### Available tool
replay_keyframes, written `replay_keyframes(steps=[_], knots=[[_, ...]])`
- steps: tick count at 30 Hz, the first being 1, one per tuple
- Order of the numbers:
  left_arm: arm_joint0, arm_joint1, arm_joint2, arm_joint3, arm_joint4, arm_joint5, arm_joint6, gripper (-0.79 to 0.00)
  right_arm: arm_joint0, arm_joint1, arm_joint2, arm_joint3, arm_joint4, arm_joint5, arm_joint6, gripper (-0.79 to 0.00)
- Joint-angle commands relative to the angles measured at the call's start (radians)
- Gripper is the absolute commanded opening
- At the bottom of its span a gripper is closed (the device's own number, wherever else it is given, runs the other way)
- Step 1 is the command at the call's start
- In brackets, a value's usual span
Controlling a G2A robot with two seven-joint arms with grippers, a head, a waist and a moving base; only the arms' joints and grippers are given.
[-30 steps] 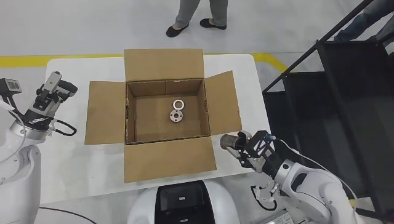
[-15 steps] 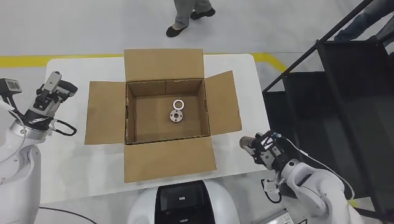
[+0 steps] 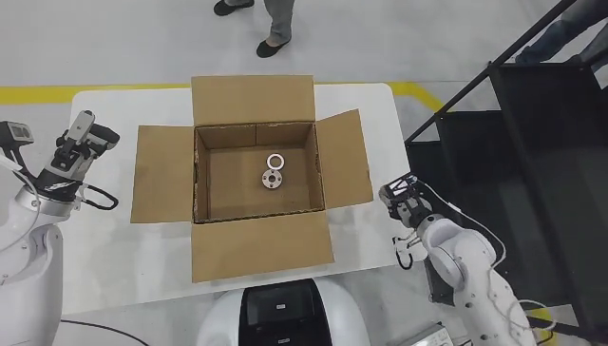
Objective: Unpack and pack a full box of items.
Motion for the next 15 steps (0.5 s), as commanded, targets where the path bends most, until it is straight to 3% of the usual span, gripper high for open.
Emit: replay_keyframes(steps=[1,8,15], knots=[[0.0,0.0,0.0,0.0,0.0,0.0,0.0,0.0,0.037,-0.001,-0.015,0.035,-0.02,0.027,0.016,-0.785],[0.0,0.0,0.0,0.0,0.0,0.0,0.0,0.0,0.154,-0.009,-0.08,0.147,-0.071,0.09,0.075,-0.785],[0.0,0.0,0.0,0.0,0.0,0.0,0.0,0.0,0.206,-0.019,-0.113,0.206,-0.059,0.171,0.158,-0.785]])
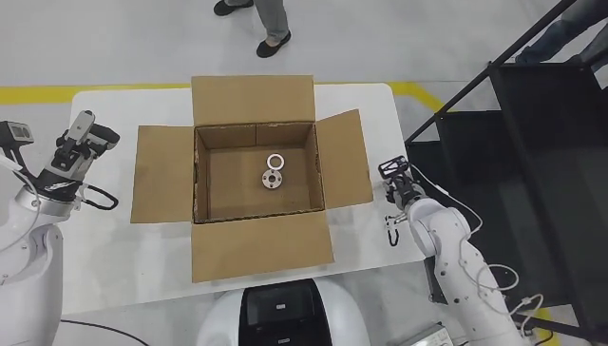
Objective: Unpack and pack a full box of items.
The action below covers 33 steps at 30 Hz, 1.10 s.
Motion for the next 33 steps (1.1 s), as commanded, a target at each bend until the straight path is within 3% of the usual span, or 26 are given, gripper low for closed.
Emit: replay_keyframes(steps=[1,10,11,13,24,33], knots=[[0.0,0.0,0.0,0.0,0.0,0.0,0.0,0.0,0.009,-0.002,-0.006,0.016,0.009,0.012,0.018,-0.785],[0.0,0.0,0.0,0.0,0.0,0.0,0.0,0.0,0.042,-0.011,-0.031,0.063,0.058,0.043,0.033,-0.785],[0.0,0.0,0.0,0.0,0.0,0.0,0.0,0.0,0.044,-0.012,-0.032,0.063,0.062,0.043,0.033,-0.597],[0.0,0.0,0.0,0.0,0.0,0.0,0.0,0.0,0.046,-0.012,-0.033,0.065,0.071,0.039,0.041,0.0],[0.0,0.0,0.0,0.0,0.0,0.0,0.0,0.0,0.025,-0.011,0.013,0.005,0.178,0.035,0.065,0.0],[0.0,0.0,0.0,0.0,0.0,0.0,0.0,0.0,-0.111,-0.006,0.128,-0.282,0.247,0.091,-0.036,0.0]])
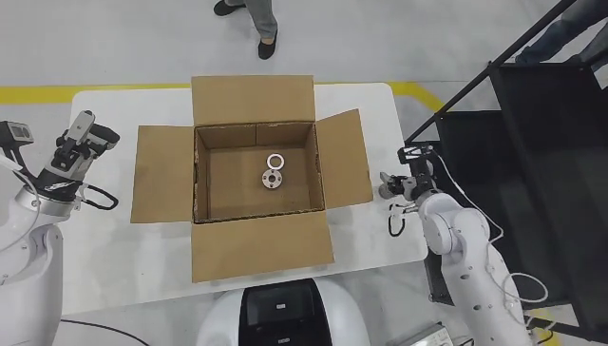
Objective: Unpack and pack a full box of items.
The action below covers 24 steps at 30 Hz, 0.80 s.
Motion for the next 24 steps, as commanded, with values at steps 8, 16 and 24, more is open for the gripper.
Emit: replay_keyframes(steps=[8,16,24], knots=[[0.0,0.0,0.0,0.0,0.0,0.0,0.0,0.0,-0.106,-0.002,0.017,-0.26,0.039,-0.061,-0.233,0.0],[0.0,0.0,0.0,0.0,0.0,0.0,0.0,0.0,-0.072,-0.001,-0.13,-0.309,0.025,-0.239,-0.217,0.0],[0.0,0.0,0.0,0.0,0.0,0.0,0.0,0.0,0.02,-0.002,-0.295,-0.268,0.031,-0.378,-0.124,0.0]])
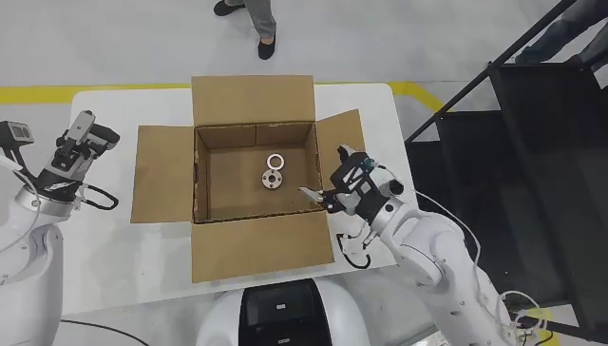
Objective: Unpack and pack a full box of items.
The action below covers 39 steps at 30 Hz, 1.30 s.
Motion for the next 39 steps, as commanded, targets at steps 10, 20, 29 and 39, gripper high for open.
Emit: replay_keyframes(steps=[10,20,29,39], knots=[[0.0,0.0,0.0,0.0,0.0,0.0,0.0,0.0,0.122,-0.001,-0.116,0.114,-0.015,-0.086,0.145,0.0],[0.0,0.0,0.0,0.0,0.0,0.0,0.0,0.0,0.122,-0.001,-0.116,0.114,-0.015,-0.086,0.145,0.0],[0.0,0.0,0.0,0.0,0.0,0.0,0.0,0.0,0.122,-0.001,-0.116,0.114,-0.015,-0.086,0.145,0.0],[0.0,0.0,0.0,0.0,0.0,0.0,0.0,0.0,0.122,-0.001,-0.116,0.114,-0.015,-0.086,0.145,0.0]])
